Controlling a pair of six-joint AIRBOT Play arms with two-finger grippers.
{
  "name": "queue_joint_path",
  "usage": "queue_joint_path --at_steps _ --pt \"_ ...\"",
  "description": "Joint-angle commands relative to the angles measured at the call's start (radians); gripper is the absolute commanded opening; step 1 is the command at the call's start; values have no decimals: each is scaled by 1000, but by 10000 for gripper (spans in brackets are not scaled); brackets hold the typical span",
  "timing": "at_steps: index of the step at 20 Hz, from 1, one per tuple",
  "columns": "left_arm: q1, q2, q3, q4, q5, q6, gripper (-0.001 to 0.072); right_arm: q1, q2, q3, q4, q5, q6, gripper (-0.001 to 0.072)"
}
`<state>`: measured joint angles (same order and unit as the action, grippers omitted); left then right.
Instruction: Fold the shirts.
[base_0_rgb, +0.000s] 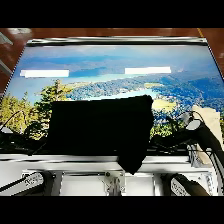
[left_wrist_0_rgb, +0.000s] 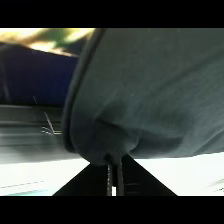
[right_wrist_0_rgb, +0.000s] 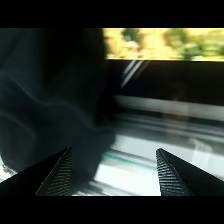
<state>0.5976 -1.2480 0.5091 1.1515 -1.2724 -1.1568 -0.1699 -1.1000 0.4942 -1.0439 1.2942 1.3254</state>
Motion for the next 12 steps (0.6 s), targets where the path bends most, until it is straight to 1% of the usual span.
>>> queue_joint_path --at_steps 1,3,5,6,8,9,10,11,12 --pt "0 4 1 -1 -12 24 39 146 13 -72 55 -136 50 632" --pt "0 4 1 -2 -11 29 39 216 12 -74 40 -221 121 632" --pt "0 4 2 -2 -10 31 39 259 12 -74 26 -257 141 632" --pt "0 4 2 -2 -10 35 39 266 12 -74 23 -262 154 560" --pt "0 4 2 -22 2 47 39 267 12 -74 25 -264 156 341" --pt "0 4 2 -37 10 48 39 267 12 -74 25 -267 156 294" --pt "0 4 2 -51 17 55 39 267 12 -74 26 -269 156 265" --pt "0 4 2 -64 17 73 39 267 12 -74 26 -268 156 260" --pt "0 4 2 -71 17 76 39 267 12 -74 26 -263 156 152"
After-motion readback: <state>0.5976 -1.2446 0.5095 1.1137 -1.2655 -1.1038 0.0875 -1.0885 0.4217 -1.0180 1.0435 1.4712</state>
